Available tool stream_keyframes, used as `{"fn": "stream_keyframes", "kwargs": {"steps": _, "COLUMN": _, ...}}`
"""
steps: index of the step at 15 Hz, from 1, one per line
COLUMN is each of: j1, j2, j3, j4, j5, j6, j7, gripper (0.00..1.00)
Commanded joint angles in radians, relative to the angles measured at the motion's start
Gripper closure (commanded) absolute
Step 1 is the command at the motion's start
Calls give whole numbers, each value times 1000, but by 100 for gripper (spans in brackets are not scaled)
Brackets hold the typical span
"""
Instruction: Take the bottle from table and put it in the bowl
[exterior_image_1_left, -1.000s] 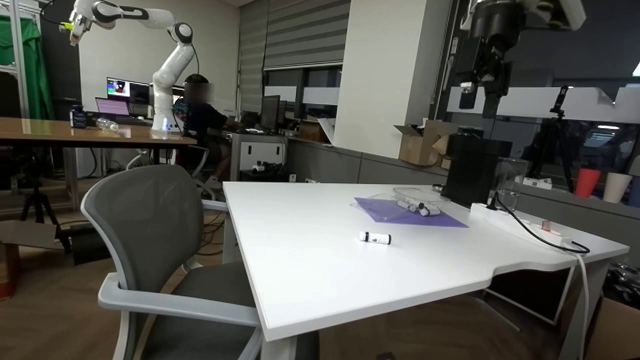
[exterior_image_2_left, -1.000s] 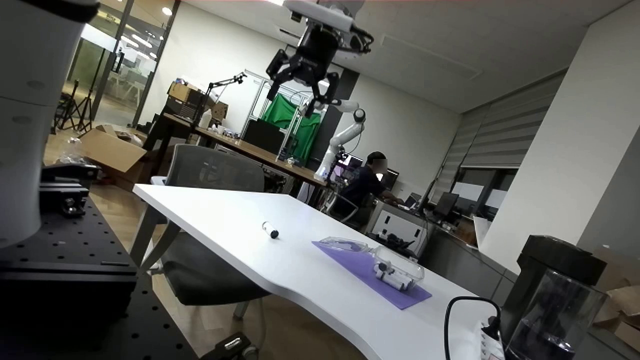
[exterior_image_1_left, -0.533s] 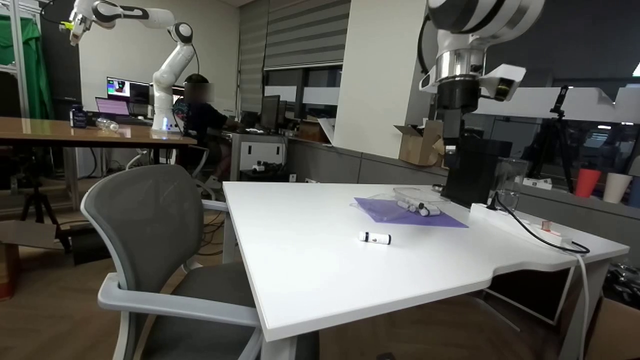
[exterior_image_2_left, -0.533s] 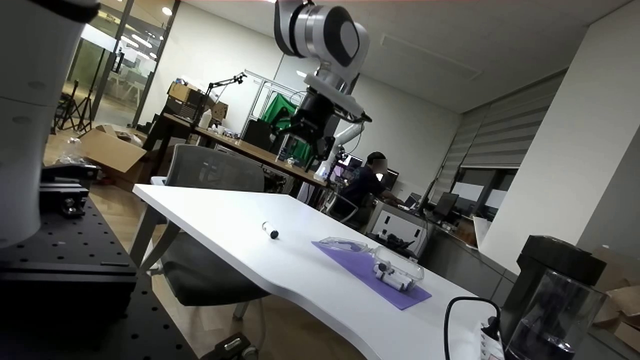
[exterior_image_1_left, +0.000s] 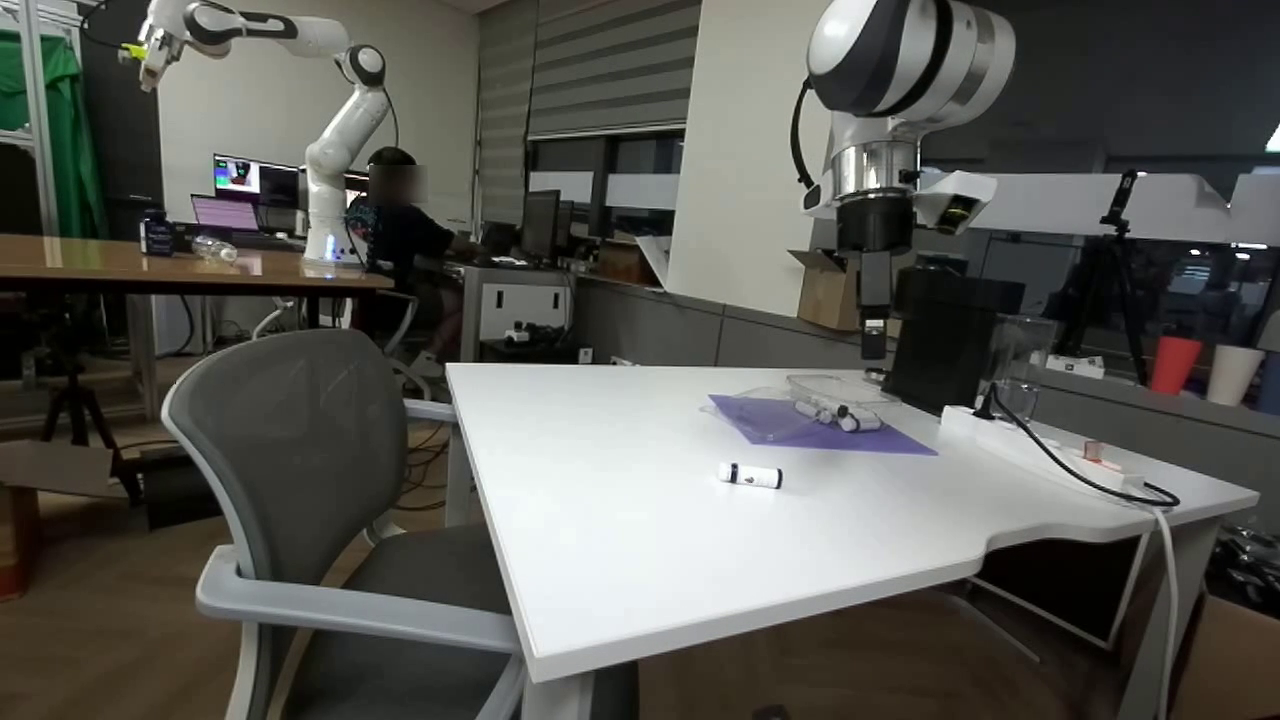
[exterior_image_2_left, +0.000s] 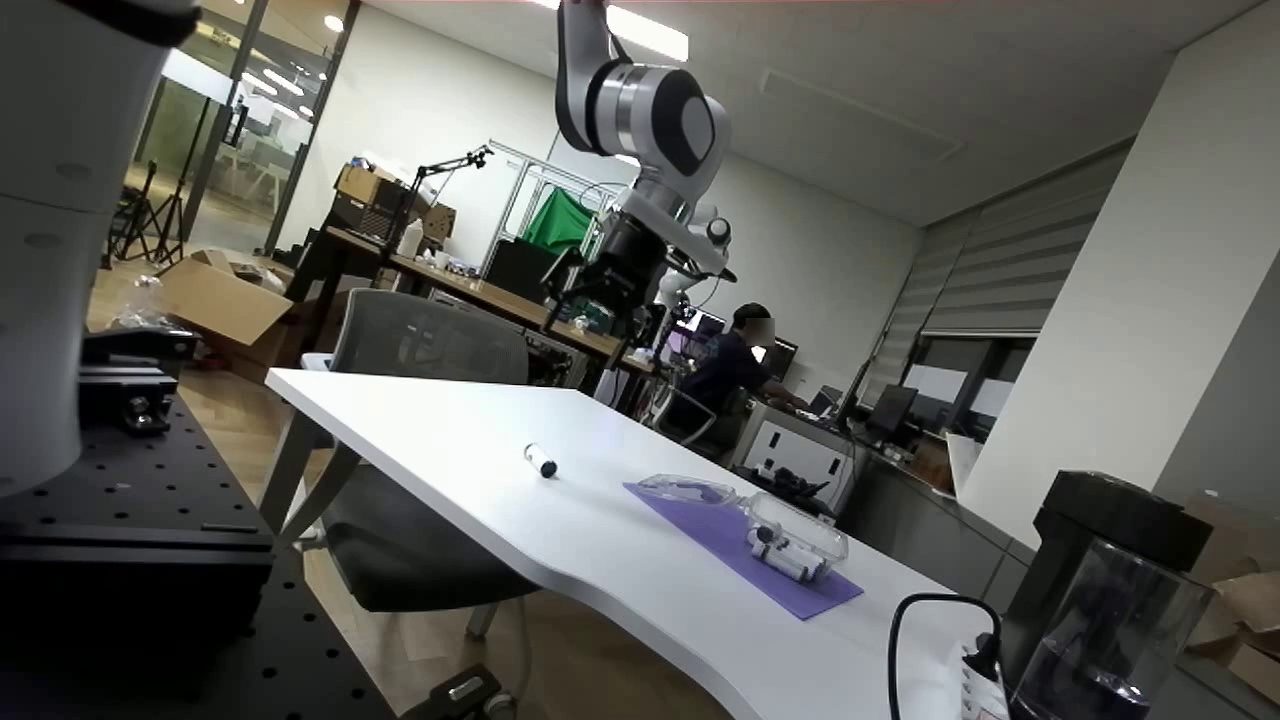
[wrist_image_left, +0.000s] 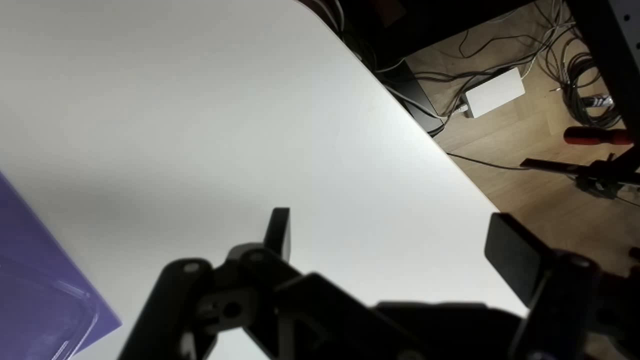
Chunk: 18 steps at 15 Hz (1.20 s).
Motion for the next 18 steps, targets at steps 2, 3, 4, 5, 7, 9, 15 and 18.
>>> {"fn": "stream_keyframes", "kwargs": {"steps": 2, "j1": -29, "j2": 0, "j3": 29, "j4": 2, "j5": -4, "j6": -3, "j7": 2, "gripper": 0}}
{"fn": "stream_keyframes", "kwargs": {"steps": 3, "j1": -29, "j2": 0, "j3": 29, "j4": 2, "j5": -4, "j6": -3, "j7": 2, "gripper": 0}}
{"fn": "stream_keyframes", "kwargs": {"steps": 4, "j1": -29, "j2": 0, "j3": 29, "j4": 2, "j5": -4, "j6": -3, "j7": 1, "gripper": 0}}
{"fn": "stream_keyframes", "kwargs": {"steps": 5, "j1": -21, "j2": 0, "j3": 31, "j4": -11, "j5": -52, "j6": 54, "j7": 24, "gripper": 0}}
{"fn": "stream_keyframes", "kwargs": {"steps": 7, "j1": -15, "j2": 36, "j3": 36, "j4": -3, "j5": -158, "j6": 126, "j7": 73, "gripper": 0}}
{"fn": "stream_keyframes", "kwargs": {"steps": 9, "j1": -16, "j2": 84, "j3": 35, "j4": 19, "j5": -250, "j6": 189, "j7": 106, "gripper": 0}}
{"fn": "stream_keyframes", "kwargs": {"steps": 15, "j1": -27, "j2": 230, "j3": 54, "j4": 72, "j5": -399, "j6": 286, "j7": -18, "gripper": 0}}
{"fn": "stream_keyframes", "kwargs": {"steps": 18, "j1": -14, "j2": 302, "j3": 65, "j4": 109, "j5": -440, "j6": 293, "j7": -27, "gripper": 0}}
